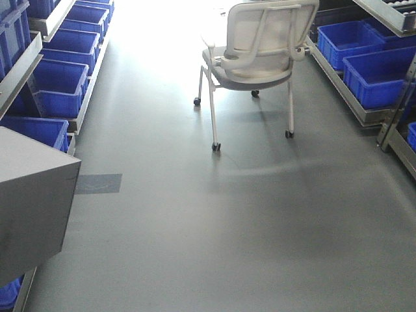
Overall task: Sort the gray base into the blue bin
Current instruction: 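Drive down the aisle between shelves of blue bins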
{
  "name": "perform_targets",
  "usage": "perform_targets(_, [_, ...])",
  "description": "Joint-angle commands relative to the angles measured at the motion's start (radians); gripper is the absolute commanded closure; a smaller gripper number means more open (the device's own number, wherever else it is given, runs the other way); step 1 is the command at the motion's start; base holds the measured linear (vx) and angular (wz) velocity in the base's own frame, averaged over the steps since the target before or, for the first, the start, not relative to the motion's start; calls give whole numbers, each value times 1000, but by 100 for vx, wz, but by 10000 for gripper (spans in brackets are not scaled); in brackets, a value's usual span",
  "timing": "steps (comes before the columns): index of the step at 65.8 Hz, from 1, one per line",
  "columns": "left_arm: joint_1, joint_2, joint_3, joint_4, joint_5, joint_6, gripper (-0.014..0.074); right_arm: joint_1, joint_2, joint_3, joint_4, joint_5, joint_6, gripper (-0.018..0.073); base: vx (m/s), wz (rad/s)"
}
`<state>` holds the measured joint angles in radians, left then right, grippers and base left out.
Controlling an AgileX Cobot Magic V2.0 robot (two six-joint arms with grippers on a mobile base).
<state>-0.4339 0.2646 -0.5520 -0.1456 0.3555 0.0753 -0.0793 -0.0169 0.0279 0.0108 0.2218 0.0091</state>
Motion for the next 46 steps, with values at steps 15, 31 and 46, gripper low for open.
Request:
perform_targets(15, [-2, 9, -28, -14, -110, -10, 603, -2, 3, 1, -5, -74, -9, 564, 41, 10])
perform_targets(31, [-2, 9, -28, -14, -110, -10, 603, -2, 3, 1, -5, -74, -9, 564, 41, 11])
perform_targets(46, [-2, 9, -28, -14, -110, -10, 603, -2, 3, 1, -5, -74, -9, 564, 38, 7])
